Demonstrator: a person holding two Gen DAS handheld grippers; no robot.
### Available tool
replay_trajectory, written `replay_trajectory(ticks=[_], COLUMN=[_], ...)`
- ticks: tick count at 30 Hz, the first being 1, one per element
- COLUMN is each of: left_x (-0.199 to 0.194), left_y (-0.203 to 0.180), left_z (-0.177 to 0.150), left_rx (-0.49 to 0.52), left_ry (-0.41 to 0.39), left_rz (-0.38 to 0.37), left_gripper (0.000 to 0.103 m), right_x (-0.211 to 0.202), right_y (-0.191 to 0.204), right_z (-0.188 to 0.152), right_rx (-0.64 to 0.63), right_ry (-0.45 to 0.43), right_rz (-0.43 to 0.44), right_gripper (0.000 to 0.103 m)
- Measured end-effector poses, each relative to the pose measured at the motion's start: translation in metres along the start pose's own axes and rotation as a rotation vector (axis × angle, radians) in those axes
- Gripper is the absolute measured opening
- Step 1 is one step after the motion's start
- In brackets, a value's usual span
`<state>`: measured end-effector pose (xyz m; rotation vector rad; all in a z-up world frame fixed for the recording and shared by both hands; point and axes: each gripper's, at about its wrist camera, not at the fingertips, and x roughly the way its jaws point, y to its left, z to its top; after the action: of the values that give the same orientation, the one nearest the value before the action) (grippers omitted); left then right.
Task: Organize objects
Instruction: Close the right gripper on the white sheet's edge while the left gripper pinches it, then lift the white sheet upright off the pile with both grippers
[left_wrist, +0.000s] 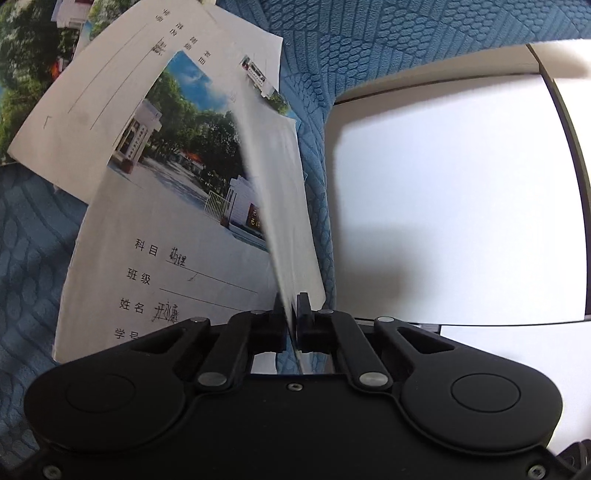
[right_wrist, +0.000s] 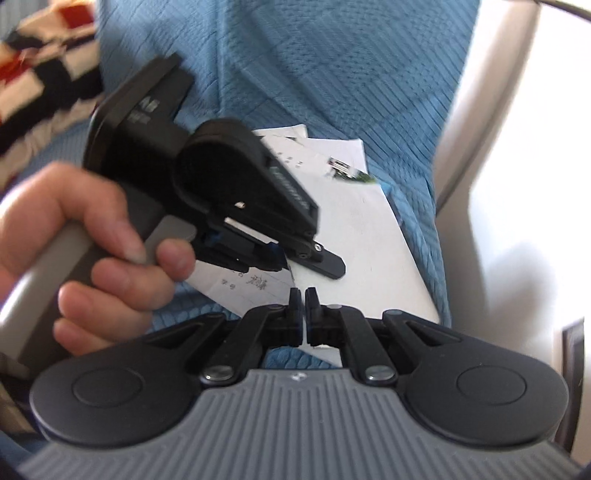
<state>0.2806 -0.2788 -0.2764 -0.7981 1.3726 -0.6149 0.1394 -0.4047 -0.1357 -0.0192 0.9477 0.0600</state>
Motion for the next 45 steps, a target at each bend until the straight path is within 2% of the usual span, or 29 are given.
replay_trajectory(ticks=[4,6,8,9,12,14,17,21,23,26,30,32,45], left_x=[-0.006,-0.009,-0.013,-0.015,-0.028,-0.033,-0.040,-0.046,-0.047,-0.052,-0.056,-0.056,-0.066], left_y=[-0.002,-0.003,-0.005,-0.006,-0.009,-0.009,-0.008,-0.009,-0.009,-0.008,-0.009,-0.007,0.013], left_z=[0.001,0.001,-0.001,-0.001,-0.007,-0.009,-0.011,-0.013,-0.014,-0.014,-0.012,-0.009,0.008], left_rx=[-0.020,-0.034,-0.035,-0.035,-0.035,-0.041,-0.055,-0.063,-0.064,-0.067,-0.029,-0.039,-0.115], left_ry=[0.005,0.007,0.006,0.005,-0.001,-0.005,-0.014,-0.015,-0.014,-0.012,0.001,0.017,0.045], left_rz=[-0.022,-0.033,-0.048,-0.051,-0.060,-0.068,-0.079,-0.088,-0.090,-0.085,-0.068,-0.073,-0.078], left_gripper=[0.001,0.001,0.001,0.001,0.001,0.000,0.000,0.000,0.000,0.000,0.000,0.001,0.001], right_x=[-0.017,-0.023,-0.028,-0.027,-0.020,-0.012,0.002,0.022,0.029,0.034,0.042,0.047,0.077], right_y=[-0.028,-0.045,-0.064,-0.075,-0.095,-0.100,-0.104,-0.110,-0.112,-0.116,-0.126,-0.130,-0.144], right_z=[-0.004,-0.009,-0.021,-0.030,-0.050,-0.060,-0.067,-0.084,-0.089,-0.094,-0.094,-0.095,-0.070], right_rx=[0.206,0.339,0.518,0.609,0.845,0.959,1.082,1.247,1.319,1.391,1.434,1.442,1.304], right_ry=[-0.024,-0.040,-0.061,-0.078,-0.095,-0.096,-0.079,-0.089,-0.089,-0.132,-0.154,-0.163,-0.185], right_rz=[0.058,0.083,0.141,0.185,0.330,0.387,0.422,0.517,0.522,0.558,0.524,0.537,0.592], right_gripper=[0.007,0.015,0.046,0.049,0.053,0.055,0.055,0.055,0.055,0.055,0.056,0.056,0.056])
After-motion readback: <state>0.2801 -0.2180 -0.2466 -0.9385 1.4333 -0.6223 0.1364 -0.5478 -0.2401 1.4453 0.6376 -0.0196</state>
